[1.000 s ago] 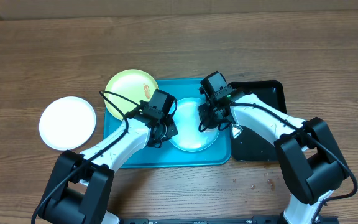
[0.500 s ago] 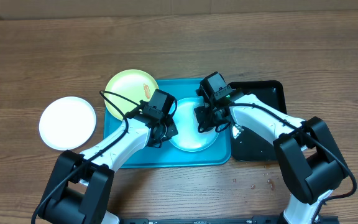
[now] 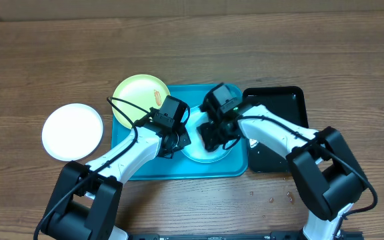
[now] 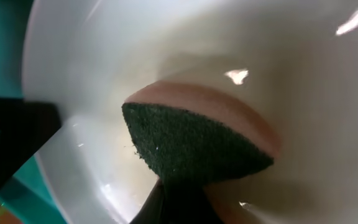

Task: Clean dirty plates on tray and stack at the side
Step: 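Scrub light-blue plate with sponge in right gripper while left holds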

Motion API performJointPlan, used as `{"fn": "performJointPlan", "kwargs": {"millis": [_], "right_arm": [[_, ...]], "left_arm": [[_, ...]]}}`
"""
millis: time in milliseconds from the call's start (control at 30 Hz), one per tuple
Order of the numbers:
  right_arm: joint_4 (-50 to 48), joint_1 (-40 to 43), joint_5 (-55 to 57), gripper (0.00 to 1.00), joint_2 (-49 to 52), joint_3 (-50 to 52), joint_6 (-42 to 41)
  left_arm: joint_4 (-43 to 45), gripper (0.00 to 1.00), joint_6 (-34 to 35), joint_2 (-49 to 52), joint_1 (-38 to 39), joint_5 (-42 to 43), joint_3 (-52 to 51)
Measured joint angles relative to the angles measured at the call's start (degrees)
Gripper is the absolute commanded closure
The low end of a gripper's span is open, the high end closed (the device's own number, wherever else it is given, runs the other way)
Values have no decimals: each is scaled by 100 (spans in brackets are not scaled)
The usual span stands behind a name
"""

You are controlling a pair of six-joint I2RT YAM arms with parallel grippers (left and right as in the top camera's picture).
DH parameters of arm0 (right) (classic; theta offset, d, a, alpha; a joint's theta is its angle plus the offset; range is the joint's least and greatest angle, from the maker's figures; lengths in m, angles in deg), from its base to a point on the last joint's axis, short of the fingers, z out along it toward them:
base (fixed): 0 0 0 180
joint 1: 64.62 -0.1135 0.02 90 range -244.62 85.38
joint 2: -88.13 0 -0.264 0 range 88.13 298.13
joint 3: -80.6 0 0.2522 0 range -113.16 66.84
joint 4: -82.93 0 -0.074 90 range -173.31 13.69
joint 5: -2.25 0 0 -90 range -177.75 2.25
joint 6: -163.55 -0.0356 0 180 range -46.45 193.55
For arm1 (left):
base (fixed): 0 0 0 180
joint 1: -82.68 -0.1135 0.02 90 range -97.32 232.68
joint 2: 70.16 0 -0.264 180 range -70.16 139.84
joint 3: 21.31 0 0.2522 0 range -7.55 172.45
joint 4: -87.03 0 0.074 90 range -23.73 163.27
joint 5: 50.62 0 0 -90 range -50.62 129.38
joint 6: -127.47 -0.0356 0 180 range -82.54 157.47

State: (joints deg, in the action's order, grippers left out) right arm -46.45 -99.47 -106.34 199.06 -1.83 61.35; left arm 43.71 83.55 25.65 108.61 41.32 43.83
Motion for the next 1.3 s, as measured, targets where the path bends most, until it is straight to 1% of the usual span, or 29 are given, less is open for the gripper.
{"fn": "performJointPlan", "kwargs": {"millis": [133, 267, 600, 800, 967, 1300], "right_arm": [[-46, -199, -94, 96, 20, 0, -24], [-168, -219, -33, 96, 24, 13, -127], [-833, -2, 455, 96, 35, 50, -282], [-964, 105, 857, 96, 48, 50, -284], [-820, 173, 1029, 96, 48, 39, -286], [79, 588, 1069, 96, 46, -175, -280]], "left_arm": [[0, 96, 2, 0, 0, 0, 0], [0, 96, 2, 0, 0, 0, 0], [11, 96, 2, 0, 2, 2, 0], [11, 96, 2, 0, 2, 2, 0], [26, 96, 2, 2, 2, 26, 0], [66, 96, 0, 33, 33, 153, 17]]}}
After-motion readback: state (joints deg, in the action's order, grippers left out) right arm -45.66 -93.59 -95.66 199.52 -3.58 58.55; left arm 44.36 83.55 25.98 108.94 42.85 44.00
